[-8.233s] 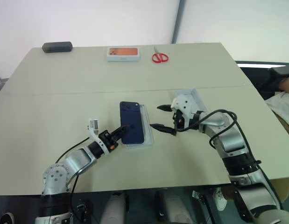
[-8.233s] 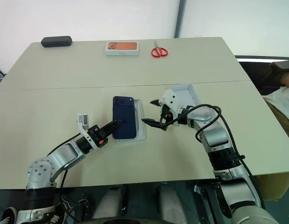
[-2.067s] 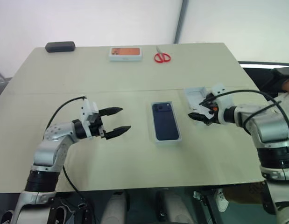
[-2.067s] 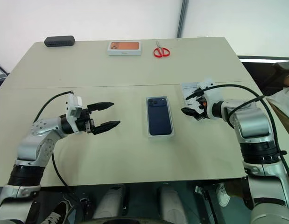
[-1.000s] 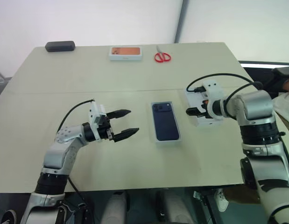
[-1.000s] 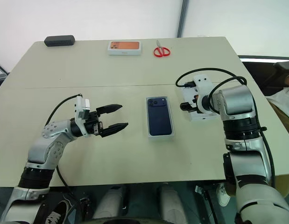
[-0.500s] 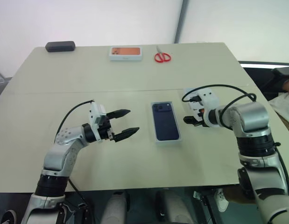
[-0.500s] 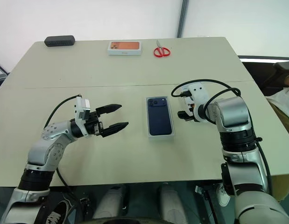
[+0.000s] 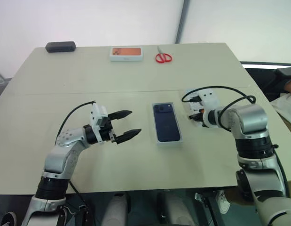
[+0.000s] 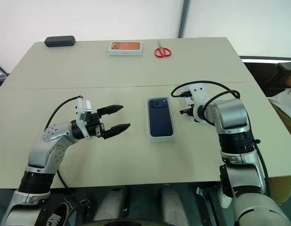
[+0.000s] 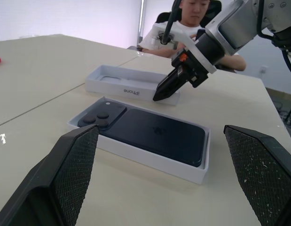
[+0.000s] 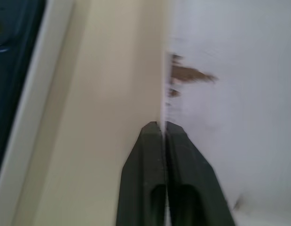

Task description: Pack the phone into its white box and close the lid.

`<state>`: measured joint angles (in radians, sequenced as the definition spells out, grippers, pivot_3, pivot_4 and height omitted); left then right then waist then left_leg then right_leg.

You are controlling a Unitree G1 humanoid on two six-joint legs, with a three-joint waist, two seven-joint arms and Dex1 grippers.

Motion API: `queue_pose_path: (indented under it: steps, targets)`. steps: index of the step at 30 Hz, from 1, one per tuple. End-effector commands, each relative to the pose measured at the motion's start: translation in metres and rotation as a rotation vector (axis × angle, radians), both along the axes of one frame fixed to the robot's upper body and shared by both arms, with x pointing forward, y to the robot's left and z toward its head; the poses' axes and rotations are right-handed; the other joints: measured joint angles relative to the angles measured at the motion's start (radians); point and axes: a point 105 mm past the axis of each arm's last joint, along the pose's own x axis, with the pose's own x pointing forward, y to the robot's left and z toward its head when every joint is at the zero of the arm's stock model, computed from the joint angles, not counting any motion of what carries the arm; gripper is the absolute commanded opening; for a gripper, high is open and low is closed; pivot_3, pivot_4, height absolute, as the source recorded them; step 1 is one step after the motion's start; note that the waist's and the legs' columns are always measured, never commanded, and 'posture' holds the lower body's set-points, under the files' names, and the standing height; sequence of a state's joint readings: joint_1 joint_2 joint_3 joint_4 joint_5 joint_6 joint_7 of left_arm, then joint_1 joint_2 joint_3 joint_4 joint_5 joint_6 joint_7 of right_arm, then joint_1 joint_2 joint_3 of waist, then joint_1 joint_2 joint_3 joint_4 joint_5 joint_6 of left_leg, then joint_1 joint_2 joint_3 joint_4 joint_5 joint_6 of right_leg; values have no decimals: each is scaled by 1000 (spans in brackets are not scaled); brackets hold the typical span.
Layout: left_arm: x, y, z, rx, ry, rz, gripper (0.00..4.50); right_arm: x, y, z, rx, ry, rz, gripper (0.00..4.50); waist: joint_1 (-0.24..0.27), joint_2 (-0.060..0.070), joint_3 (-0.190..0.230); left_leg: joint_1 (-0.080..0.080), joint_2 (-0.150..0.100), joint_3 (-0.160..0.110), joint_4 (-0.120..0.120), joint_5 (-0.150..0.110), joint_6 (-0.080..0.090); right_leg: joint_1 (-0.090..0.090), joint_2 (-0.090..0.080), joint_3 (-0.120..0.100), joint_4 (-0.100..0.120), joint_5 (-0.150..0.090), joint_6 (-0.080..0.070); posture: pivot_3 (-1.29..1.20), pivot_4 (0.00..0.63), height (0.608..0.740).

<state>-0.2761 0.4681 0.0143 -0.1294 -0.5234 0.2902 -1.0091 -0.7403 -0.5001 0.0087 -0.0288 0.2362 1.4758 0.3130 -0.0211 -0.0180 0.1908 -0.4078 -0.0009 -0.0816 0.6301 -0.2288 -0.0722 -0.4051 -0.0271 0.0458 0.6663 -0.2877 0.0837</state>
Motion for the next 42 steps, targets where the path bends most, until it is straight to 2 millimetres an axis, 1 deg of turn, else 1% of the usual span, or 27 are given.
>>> queue_pose_path:
  steps: [1,5,7,8,9,10,11,13,15,17,21,23,25,26,29,32,36,38,40,41,42]
  targets:
    - [-5,-3,8,-5,-36,-11,4500,4,-4,8,17,-36,-40,39,0,0,0,0,0,0,0,0,0,0,0,0,0,0,0,0,150,740]
    - [-5,-1,8,-4,-32,-5,4500,7,-5,11,34,-56,-72,39,0,0,0,0,0,0,0,0,0,0,0,0,0,0,0,0,150,740]
    - [-3,0,8,-4,-30,7,4500,11,-2,17,78,-81,-84,39,0,0,0,0,0,0,0,0,0,0,0,0,0,0,0,0,150,740]
    - [-2,2,8,-5,-27,16,4500,14,2,22,118,-98,-82,39,-1,0,0,0,0,0,0,0,0,0,0,0,0,0,0,0,150,740]
    - [1,3,8,-5,-26,33,4500,16,11,30,207,-121,-63,39,-2,0,0,0,0,0,0,0,0,0,0,0,0,0,0,0,150,740]
    - [4,5,8,-6,-22,52,4500,18,16,37,259,-153,-43,39,-3,0,0,0,0,0,0,0,0,0,0,0,0,0,0,0,150,740]
    - [6,7,8,-8,-16,66,4500,20,19,44,282,-193,-23,39,-4,0,0,0,0,0,0,0,0,0,0,0,0,0,0,0,150,740]
    - [10,10,7,-9,-15,99,4500,23,33,63,431,-261,40,39,-3,0,0,0,0,0,-1,0,0,0,0,0,0,0,0,0,150,740]
    - [12,12,6,-15,1,120,4500,19,45,74,554,-291,100,39,-3,0,0,0,0,0,-1,0,0,0,0,0,0,0,0,0,150,740]
    - [13,13,8,-32,9,128,4500,9,60,76,693,-250,177,39,-2,0,0,0,0,0,-1,0,0,0,0,0,0,0,0,0,150,740]
    - [13,16,11,-46,-1,154,4500,-7,82,87,929,-193,257,39,0,0,0,0,0,0,-2,0,1,-1,0,0,0,0,0,0,150,740]
    - [13,19,14,-63,-2,175,4500,-18,95,92,1070,-157,332,39,-1,1,0,0,1,0,-2,0,1,-1,0,0,1,0,0,0,150,740]
    - [14,23,19,-89,-5,195,4500,-28,104,92,1151,-138,392,39,0,1,0,0,1,0,-2,0,1,-1,0,0,1,0,0,0,150,740]
    - [15,25,21,-96,-10,204,4500,-31,106,91,1178,-130,403,39,0,1,0,0,1,0,-2,0,1,-1,0,0,1,0,0,0,150,740]
    - [18,33,28,-130,-17,246,4500,-41,119,87,1336,-75,429,39,-1,1,0,0,1,0,-2,0,1,-1,0,0,1,0,0,0,150,740]
    - [20,38,33,-159,-21,277,4500,-55,128,71,1390,-13,414,39,-2,1,0,0,1,0,-2,0,1,-1,0,0,1,0,0,0,150,740]
    - [18,39,38,-191,-14,285,4500,-71,133,42,1393,96,384,39,-2,1,0,-1,1,0,-1,0,1,0,-1,0,1,0,0,0,150,740]
    - [17,38,38,-197,-6,281,4500,-75,133,38,1399,120,378,39,-9,3,1,-1,1,0,-1,0,1,0,0,0,0,0,0,0,150,740]
    - [14,37,34,-191,5,279,3959,-80,136,41,1426,135,394,0,-18,3,1,0,1,0,-1,0,1,0,0,0,1,0,0,0,150,740]
    - [13,35,32,-185,8,275,3618,-84,138,43,1436,151,403,0,-23,3,0,0,1,0,-1,0,2,0,0,0,1,0,0,0,150,740]
    - [12,35,31,-181,10,273,3140,-86,139,44,1443,166,405,0,-25,3,0,0,1,0,-1,0,2,0,0,0,1,0,0,0,150,740]
